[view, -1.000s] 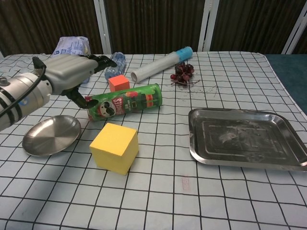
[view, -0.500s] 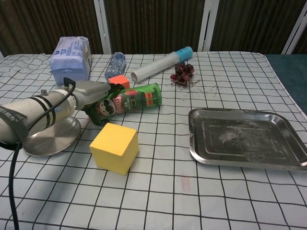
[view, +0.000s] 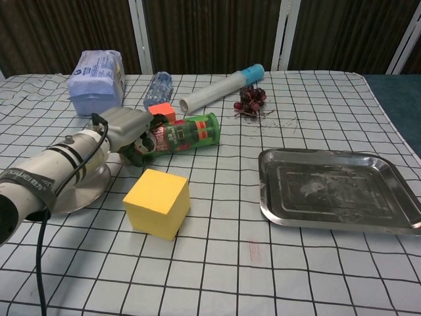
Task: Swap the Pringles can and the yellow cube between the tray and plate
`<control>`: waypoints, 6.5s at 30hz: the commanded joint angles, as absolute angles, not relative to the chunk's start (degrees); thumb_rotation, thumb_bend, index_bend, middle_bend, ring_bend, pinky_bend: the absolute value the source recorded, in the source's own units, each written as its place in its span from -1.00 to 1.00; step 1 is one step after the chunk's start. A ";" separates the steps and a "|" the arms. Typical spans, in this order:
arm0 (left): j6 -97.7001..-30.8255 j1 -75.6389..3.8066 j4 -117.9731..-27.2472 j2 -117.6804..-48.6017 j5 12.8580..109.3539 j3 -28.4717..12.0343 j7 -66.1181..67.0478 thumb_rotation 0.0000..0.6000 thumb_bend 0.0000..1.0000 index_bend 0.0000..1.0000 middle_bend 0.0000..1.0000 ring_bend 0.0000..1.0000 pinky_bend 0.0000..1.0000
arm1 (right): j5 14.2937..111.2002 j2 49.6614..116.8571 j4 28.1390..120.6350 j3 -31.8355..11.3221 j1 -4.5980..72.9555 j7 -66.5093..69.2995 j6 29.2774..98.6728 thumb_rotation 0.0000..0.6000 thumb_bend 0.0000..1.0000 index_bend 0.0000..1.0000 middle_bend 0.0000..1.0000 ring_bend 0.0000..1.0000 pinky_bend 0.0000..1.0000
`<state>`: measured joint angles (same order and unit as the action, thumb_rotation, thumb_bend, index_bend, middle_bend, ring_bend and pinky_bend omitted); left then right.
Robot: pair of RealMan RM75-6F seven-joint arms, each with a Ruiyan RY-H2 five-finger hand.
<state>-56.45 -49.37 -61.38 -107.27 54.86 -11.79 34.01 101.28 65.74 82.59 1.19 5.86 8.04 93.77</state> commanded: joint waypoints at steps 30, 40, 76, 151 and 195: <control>-79.86 -25.79 -85.75 -83.21 70.67 1.19 29.41 1.00 0.27 0.29 0.48 0.49 0.47 | 100.53 66.26 83.21 0.98 5.94 6.46 92.92 1.00 -0.90 -0.79 -1.00 -1.00 -1.00; -77.87 -25.01 -86.81 -83.98 73.06 1.36 31.84 1.00 0.09 -0.08 0.00 0.00 0.01 | 100.07 66.13 83.43 0.78 6.02 6.55 92.67 1.00 -0.90 -0.79 -1.00 -1.00 -1.00; -94.01 -8.43 -85.06 -71.21 81.68 1.03 9.81 1.00 -0.19 -0.57 -0.70 -0.77 -0.68 | 101.56 66.57 95.91 -0.73 16.77 0.89 76.62 1.00 -0.89 -0.77 -0.90 -0.99 -1.00; -82.49 -6.67 -90.30 -67.04 80.24 -1.59 14.53 1.00 -0.17 -0.53 -0.70 -0.77 -0.71 | 71.44 76.62 98.54 -3.58 34.48 -19.67 72.18 1.00 -0.93 0.46 0.15 0.20 0.21; -85.50 -5.67 -90.28 -67.54 83.64 -1.91 14.11 1.00 -0.17 -0.56 -0.69 -0.77 -0.71 | 73.73 69.85 87.90 -4.80 8.75 -9.69 93.07 1.00 -0.93 -1.00 -1.00 -1.00 -1.00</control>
